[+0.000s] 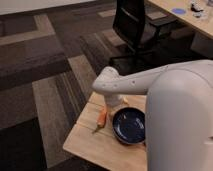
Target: Drag the pepper across the table
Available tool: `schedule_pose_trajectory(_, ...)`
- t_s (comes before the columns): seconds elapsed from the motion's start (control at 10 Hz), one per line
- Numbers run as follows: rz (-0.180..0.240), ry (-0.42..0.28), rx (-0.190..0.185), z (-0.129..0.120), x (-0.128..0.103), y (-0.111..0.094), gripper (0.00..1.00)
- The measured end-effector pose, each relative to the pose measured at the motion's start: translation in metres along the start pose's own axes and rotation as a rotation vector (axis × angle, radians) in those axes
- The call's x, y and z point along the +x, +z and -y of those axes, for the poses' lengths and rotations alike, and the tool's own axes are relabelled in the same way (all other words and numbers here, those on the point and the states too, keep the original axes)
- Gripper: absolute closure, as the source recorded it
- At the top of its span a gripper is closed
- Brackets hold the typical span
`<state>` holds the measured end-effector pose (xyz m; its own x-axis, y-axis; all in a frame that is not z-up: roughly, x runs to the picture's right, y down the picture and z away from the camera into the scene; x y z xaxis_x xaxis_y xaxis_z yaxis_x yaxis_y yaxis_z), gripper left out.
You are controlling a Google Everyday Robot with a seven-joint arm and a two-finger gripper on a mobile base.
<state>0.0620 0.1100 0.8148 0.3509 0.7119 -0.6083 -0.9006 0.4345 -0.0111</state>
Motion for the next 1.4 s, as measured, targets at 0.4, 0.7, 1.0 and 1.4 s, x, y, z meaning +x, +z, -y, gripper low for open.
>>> schedule_pose_trajectory(0.4,0.049,-0.145,-0.046,-0.073,-0.058,-0.024,0.35)
schedule_pose_trajectory(0.7,0.110,-0.276,-0.116,-0.159,-0.093,-0.064,0.35)
schedule_pose_trajectory(1.0,0.097,-0.228,-0.099,-0.134,-0.081,-0.081,0.35)
schedule_pose_trajectory(1.4,0.042,-0.086,-0.028,-0.065,-0.041,-0.068,0.35)
